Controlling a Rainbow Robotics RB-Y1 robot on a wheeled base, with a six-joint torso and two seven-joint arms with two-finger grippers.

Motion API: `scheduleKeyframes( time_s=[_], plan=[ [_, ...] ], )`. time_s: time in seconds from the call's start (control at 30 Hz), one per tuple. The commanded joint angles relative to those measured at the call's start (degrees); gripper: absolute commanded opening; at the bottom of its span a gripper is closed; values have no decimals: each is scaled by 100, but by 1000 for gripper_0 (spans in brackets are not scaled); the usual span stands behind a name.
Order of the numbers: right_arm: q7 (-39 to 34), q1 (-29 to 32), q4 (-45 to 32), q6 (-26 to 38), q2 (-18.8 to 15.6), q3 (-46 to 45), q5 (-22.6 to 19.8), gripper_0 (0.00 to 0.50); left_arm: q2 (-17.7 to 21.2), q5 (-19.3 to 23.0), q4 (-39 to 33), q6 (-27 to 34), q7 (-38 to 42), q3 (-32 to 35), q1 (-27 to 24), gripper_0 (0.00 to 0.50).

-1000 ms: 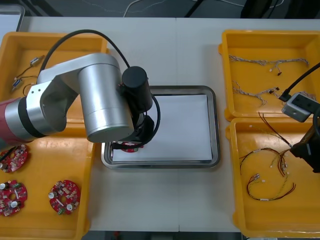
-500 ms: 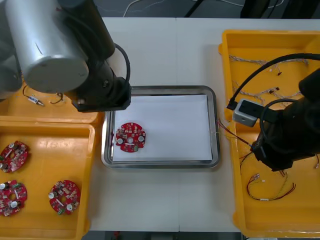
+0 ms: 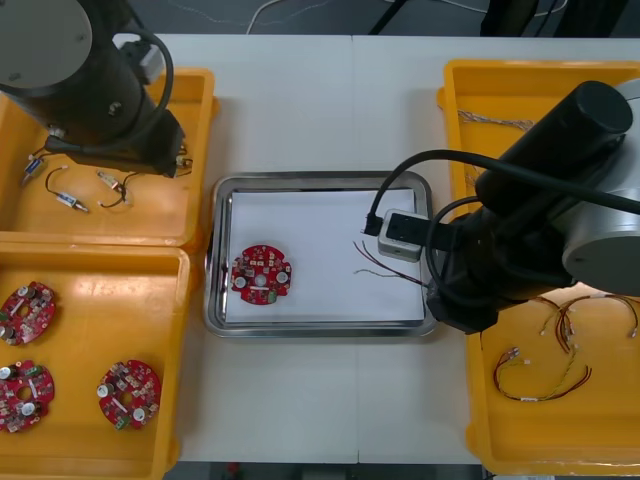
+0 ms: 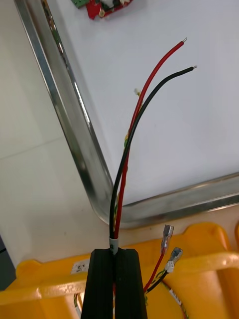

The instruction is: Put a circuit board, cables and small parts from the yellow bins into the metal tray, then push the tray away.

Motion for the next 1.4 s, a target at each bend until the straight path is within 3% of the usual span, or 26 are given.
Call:
scheduleKeyframes(
  time_s=[0.03, 0.3, 0.57, 0.77, 1.0, 1.4],
  plan=[
    [204, -579, 263, -381, 324, 691, 336, 0, 428, -224, 576, 21, 107, 433, -6, 500],
    [441, -878, 826, -1075, 483, 1640, 968, 0, 428, -373, 1103, -497, -1194, 2120, 1075, 500],
    [617, -904, 1239, -1779, 500, 2326, 1496, 0, 419, -707, 1147, -805, -2099, 3017, 1849, 500],
    [705, -904, 1608, -2165, 597, 2704, 1672, 0, 419, -1006, 1217, -972, -1721, 3113, 2209, 500],
    [731, -904, 1960, -2165, 790, 2774, 1628, 0, 331, -988, 1639, -1192, -957, 3113, 2183, 500],
    [793, -966, 1995, -2165, 808, 2783, 1680, 0, -214, -1322, 1815, -1315, 458, 3113, 1884, 500]
  ],
)
